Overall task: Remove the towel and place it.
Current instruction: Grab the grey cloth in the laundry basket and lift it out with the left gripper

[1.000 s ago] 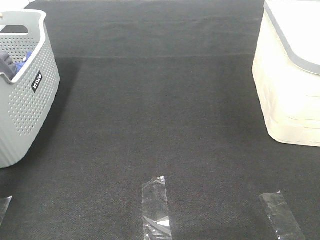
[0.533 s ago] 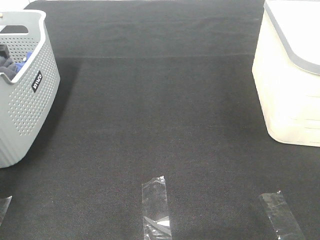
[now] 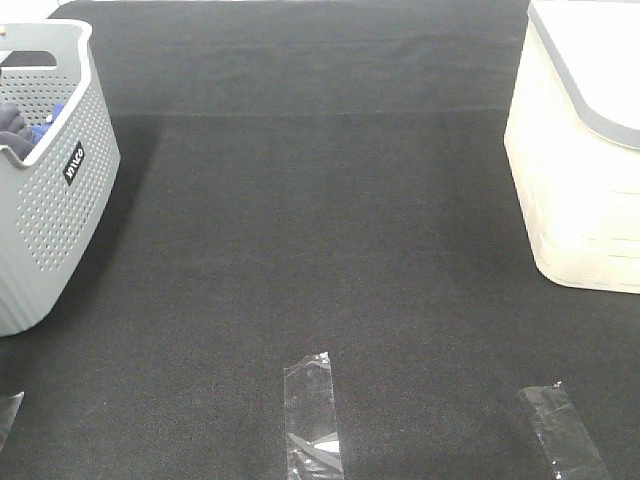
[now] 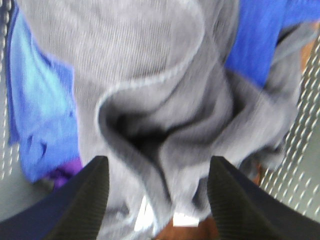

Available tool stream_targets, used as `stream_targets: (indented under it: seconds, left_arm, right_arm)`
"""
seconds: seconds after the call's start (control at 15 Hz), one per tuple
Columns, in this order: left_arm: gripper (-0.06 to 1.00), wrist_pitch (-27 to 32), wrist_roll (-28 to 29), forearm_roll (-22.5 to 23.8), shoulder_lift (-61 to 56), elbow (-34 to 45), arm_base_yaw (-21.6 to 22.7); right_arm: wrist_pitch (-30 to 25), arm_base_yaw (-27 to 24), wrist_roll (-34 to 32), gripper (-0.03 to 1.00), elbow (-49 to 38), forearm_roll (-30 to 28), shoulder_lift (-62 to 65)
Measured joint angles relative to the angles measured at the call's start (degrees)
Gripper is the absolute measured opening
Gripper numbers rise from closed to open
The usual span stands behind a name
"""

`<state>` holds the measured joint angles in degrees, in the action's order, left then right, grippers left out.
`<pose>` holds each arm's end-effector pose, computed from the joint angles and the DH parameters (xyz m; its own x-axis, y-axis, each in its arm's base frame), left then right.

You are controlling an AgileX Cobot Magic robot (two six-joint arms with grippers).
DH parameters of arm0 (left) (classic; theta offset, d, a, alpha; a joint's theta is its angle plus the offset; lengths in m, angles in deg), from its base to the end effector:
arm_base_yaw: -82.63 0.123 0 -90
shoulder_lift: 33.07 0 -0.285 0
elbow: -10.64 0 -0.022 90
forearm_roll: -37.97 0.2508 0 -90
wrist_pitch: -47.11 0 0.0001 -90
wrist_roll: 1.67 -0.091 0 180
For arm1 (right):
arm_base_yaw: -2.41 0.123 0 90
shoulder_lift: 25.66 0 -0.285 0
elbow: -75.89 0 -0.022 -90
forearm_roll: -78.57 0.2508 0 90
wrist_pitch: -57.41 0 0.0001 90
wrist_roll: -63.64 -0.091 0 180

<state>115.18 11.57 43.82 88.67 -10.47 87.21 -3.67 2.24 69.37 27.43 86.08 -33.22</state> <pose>0.4163 0.0420 0.2519 -0.9402 -0.2667 -0.2118 -0.2836 0.9575 0.0531 -0.0062 0.0104 0.2779 -0.4484 -0.0348 -0.8932 -0.1155 0.9931 0.0193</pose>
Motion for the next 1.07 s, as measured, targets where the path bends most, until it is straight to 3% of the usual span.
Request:
stream_targets:
  seconds: [0.4, 0.6, 1.07]
  left_arm:
    - [0.56, 1.43, -2.52, 3.32, -2.12, 0.17, 0.00]
    - [0.56, 1.60, -3.38, 3.21, -2.86, 4.70, 0.00]
    - [0.56, 1.55, -2.12, 7.05, -0.63, 6.30, 0.00]
  right_arm:
    - [0.00, 0.00, 0.00, 0.73, 0.00, 0.00, 0.00]
    - [0.00, 0.00, 0.00, 0.73, 0.00, 0.00, 0.00]
    - [0.00, 0.00, 0.00, 0.73, 0.00, 0.00, 0.00]
